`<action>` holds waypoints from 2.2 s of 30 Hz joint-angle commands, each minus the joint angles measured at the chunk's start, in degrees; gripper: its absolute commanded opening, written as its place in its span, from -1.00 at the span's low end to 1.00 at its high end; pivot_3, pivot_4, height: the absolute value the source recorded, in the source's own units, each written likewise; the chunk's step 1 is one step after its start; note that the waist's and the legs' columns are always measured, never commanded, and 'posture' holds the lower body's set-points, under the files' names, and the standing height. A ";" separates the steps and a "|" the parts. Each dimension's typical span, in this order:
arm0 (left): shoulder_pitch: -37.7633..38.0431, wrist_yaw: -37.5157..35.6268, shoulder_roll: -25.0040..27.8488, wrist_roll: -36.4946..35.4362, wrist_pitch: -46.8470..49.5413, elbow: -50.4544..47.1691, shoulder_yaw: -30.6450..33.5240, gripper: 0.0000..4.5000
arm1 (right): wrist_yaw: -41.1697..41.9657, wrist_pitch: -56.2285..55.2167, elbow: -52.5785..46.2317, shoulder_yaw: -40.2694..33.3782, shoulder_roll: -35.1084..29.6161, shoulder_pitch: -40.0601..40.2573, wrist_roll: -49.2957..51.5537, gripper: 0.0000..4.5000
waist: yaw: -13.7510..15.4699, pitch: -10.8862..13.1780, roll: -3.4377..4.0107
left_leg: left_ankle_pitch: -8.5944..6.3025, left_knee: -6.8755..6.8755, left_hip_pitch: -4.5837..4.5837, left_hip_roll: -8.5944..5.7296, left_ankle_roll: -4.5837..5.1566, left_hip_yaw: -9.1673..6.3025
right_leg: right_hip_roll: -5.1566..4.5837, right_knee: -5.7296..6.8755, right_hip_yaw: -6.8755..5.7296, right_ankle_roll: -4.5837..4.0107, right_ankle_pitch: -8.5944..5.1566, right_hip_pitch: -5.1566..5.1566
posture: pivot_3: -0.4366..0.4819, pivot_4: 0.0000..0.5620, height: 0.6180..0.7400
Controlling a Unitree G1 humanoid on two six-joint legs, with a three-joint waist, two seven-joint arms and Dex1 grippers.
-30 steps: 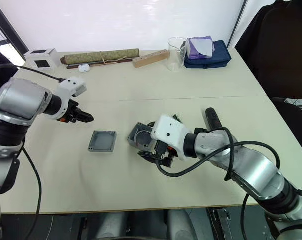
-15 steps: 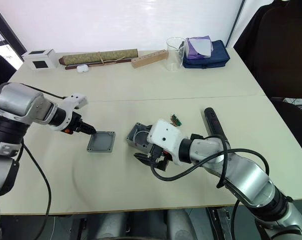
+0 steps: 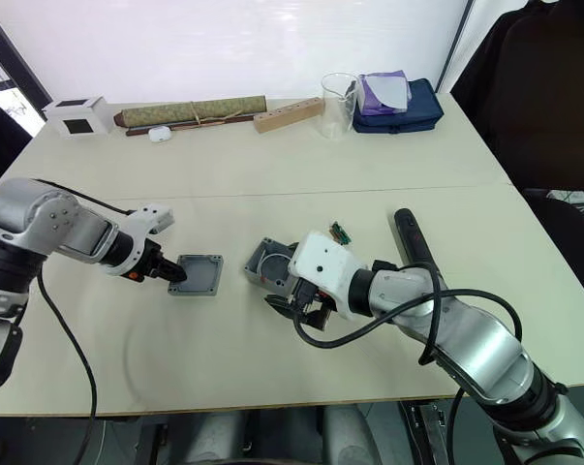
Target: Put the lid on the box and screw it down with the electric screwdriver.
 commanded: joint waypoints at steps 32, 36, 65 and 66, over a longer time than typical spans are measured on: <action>-4.62 -15.11 -24.49 25.94 -62.06 5.25 21.10 -0.99 | -13.77 5.52 43.73 -30.14 25.22 -28.84 18.10 1.00 | 1.12 -0.15 0.03 | 0.10 -0.10 -0.18 -0.03 -0.18 0.16 | -0.02 -0.06 0.04 -0.09 0.08 -0.22 | -0.05 -0.47 1.00; -3.26 -15.74 -28.16 28.62 -63.30 3.03 20.12 -0.99 | -13.92 7.18 43.42 -29.44 25.22 -28.43 18.10 1.00 | 1.20 -0.15 0.03 | 0.10 -0.09 -0.18 -0.06 -0.17 0.16 | -0.06 -0.06 0.04 -0.07 0.09 -0.19 | -0.05 -0.47 1.00; -5.00 -16.38 -33.74 32.35 -60.77 3.58 22.73 -0.99 | -16.84 8.26 37.74 -31.39 26.90 -26.22 20.12 1.00 | 0.94 -0.14 0.04 | 0.09 -0.13 -0.15 -0.03 -0.16 0.11 | 0.00 -0.05 0.03 -0.07 0.09 -0.20 | -0.05 -0.47 1.00; -5.04 -16.48 -33.89 32.44 -60.78 3.53 22.75 -0.99 | -16.94 8.28 37.67 -31.33 26.95 -26.12 20.23 1.00 | 0.95 -0.14 0.04 | 0.09 -0.14 -0.15 -0.03 -0.16 0.11 | 0.00 -0.05 0.03 -0.07 0.09 -0.20 | -0.05 -0.47 1.00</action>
